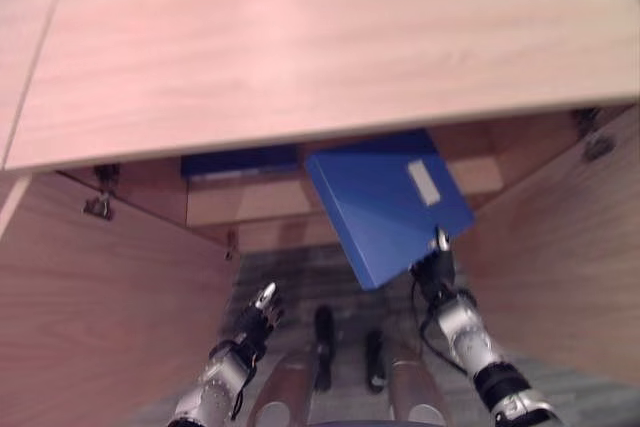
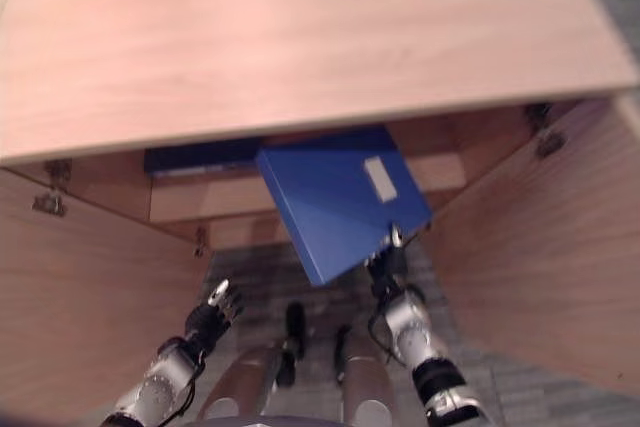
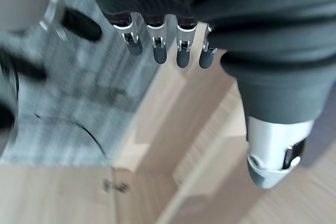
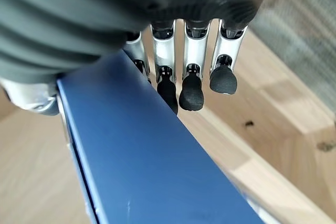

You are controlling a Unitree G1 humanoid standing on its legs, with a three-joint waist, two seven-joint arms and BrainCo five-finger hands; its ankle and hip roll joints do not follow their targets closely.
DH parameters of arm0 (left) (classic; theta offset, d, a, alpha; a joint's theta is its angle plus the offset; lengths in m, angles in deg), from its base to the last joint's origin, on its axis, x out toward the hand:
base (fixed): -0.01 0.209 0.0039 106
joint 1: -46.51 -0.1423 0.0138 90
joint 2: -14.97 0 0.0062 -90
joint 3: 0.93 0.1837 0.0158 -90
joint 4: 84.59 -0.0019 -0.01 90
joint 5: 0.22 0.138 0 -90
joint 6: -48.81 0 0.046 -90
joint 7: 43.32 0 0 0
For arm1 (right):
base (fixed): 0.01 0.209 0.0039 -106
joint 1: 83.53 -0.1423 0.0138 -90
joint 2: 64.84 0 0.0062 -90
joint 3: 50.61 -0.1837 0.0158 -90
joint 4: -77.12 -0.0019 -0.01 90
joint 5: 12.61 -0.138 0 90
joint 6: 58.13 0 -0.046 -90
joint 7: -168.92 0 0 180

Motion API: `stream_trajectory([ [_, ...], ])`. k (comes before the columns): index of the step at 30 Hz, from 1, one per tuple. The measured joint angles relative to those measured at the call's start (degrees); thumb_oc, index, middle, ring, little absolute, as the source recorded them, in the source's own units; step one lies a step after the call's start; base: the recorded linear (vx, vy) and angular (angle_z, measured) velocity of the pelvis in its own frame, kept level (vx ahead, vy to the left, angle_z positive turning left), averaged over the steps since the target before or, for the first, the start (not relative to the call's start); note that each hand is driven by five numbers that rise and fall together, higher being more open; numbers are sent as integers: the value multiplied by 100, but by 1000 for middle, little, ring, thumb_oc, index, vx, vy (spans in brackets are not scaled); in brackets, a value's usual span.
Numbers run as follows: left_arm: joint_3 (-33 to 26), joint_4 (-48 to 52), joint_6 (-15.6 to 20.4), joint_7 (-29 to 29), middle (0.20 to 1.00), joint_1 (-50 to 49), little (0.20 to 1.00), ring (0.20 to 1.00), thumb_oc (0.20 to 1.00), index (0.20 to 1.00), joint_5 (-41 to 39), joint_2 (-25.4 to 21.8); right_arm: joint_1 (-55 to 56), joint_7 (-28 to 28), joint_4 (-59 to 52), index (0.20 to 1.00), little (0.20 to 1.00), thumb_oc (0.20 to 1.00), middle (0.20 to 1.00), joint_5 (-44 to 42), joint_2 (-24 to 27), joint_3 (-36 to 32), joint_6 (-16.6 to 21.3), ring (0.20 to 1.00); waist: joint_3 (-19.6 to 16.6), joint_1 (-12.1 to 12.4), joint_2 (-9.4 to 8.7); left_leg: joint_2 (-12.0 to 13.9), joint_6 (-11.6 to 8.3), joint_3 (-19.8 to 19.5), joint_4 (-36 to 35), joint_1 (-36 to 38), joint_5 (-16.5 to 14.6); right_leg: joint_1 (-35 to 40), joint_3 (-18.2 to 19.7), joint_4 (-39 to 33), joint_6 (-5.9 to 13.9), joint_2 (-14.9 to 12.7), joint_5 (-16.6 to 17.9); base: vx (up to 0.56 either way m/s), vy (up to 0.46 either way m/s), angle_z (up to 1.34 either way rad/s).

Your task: Put the empty folder in the office cabinet

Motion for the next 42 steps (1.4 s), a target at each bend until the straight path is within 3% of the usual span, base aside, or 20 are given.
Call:
stream_trajectory([
  [3, -31, -42, 24, -13, 1000, 197, 1000, 1000, 1000, 1000, 3, -108, -159, 50, -525, 200, 200, 200, 200, 66, -2, 152, 34, 200, 505, 10, -46, 250, -232, -50, 567, -497, -142, -98, -85, -315, 258, -71, 353, 5, -101, -16],
  [5, -23, -30, 27, -44, 1000, 192, 1000, 1000, 1000, 1000, 7, -103, 33, 70, -626, 200, 200, 200, 200, 152, -18, 115, 151, 200, 533, -48, -124, 223, -341, -185, 554, -592, -104, -181, -90, -294, 229, -24, 467, 39, -67, 31],
  [6, -15, -24, 22, -51, 1000, 151, 1000, 1000, 1000, 1000, 9, -98, 98, 82, -635, 200, 200, 200, 200, 163, -38, 118, 165, 200, 533, -92, -264, 175, -299, -248, 1423, -824, -476, -337, -117, -143, 194, -107, 487, 39, -60, -5],
  [7, -2, -23, 17, -54, 1000, 47, 1000, 1000, 1000, 1000, 12, -66, 125, 88, -638, 200, 200, 200, 200, 169, 1, 117, 169, 200, 517, -90, -250, 191, -276, -290, 1832, -822, -725, -407, -128, -45, 201, -64, 488, 25, -87, -14],
  [8, -30, 20, 16, -56, 1000, -26, 1000, 1000, 1000, 1000, 54, -22, 225, 104, -733, 200, 200, 200, 200, 172, 44, 83, 221, 200, 467, -163, -252, 165, -445, -339, 1651, -772, -1072, -578, -95, 93, 213, -25, 525, 5, -84, -8],
  [11, -67, 124, 54, -80, 1000, -23, 1000, 1000, 1000, 1000, 112, 35, 279, 192, -942, 200, 200, 200, 200, 165, 73, -122, 288, 200, 404, -177, -309, 138, -465, -371, 1676, -1048, -896, -879, -96, 273, 83, -38, 554, 13, -66, 20],
  [17, -51, 196, 45, -91, 1000, -38, 1000, 1000, 1000, 1000, 122, 48, -30, 221, -1541, 200, 200, 200, 200, 206, 73, -208, 518, 200, 228, -137, -300, 158, -509, -418, 1782, -1455, -851, -1338, -123, 563, 2, -42, 490, 4, -55, 7],
  [22, -23, 199, 47, -88, 1000, -47, 1000, 1000, 1000, 1000, 228, 44, -232, 380, -1742, 200, 200, 200, 200, 205, 54, -374, 790, 200, -126, -130, -298, 153, -530, -439, 1896, -1809, -840, -1711, -119, 745, -60, -56, 419, -4, -38, 4],
  [27, -28, 314, 54, -37, 1000, -44, 1000, 1000, 1000, 1000, 229, 36, -389, 597, -1990, 200, 200, 200, 200, 231, 47, -586, 942, 200, -136, -130, -292, 133, -538, -463, 2126, -2082, -858, -2000, -106, 1056, -85, -101, 335, -3, -24, 6],
  [32, -76, 383, 51, 14, 1000, -52, 1000, 1000, 1000, 1000, 227, -10, -721, 992, -1967, 200, 200, 200, 200, 767, 345, -700, 1027, 200, -158, -84, -284, 105, -523, -525, 2422, -2349, -927, -2260, -108, 1446, -159, -167, 173, 1, -33, 10],
  [33, -19, 427, 49, 24, 1000, -68, 1000, 1000, 1000, 1000, 228, -81, -1358, 1277, -1373, 200, 200, 200, 200, 974, 736, -731, 997, 200, -218, -66, -234, 100, -551, -551, 2605, -2472, -976, -2356, -119, 1624, -173, -198, 107, 5, -41, 11],
  [35, -28, 456, 45, 44, 1000, -114, 1000, 1000, 1000, 1000, 227, -158, -1877, 1503, -942, 200, 200, 200, 200, 1088, 909, -901, 998, 200, -333, 74, -229, 85, -557, -573, 2700, -2613, -975, -2477, -127, 1733, -115, -185, 83, 2, -6, 4],
  [37, 192, 668, 77, 80, 1000, -236, 1000, 1000, 1000, 1000, 225, -365, -4261, 1867, 1960, 200, 200, 200, 200, 867, 1301, -600, 951, 200, -533, 159, -104, 86, -551, -591, 2910, -2815, -1027, -2657, -93, 1913, -102, -217, 17, -12, 39, 7],
  [39, 433, 781, 71, 124, 1000, -266, 1000, 1000, 1000, 1000, 218, -666, -5461, 2212, 3072, 200, 200, 200, 200, 817, 1582, -406, 768, 200, -545, 335, -94, 89, -560, -611, 2897, -2864, -978, -2712, -103, 1905, -98, -212, 24, -12, 25, 12],
  [42, 530, 745, 67, 224, 1000, -350, 1000, 1000, 1000, 1000, 215, -877, -5597, 2296, 3060, 200, 200, 200, 200, 813, 1549, -401, 710, 200, -607, 410, -202, 85, -549, -643, 2889, -2868, -973, -2704, -137, 1917, -174, -214, 15, 2, 3, 8],
])
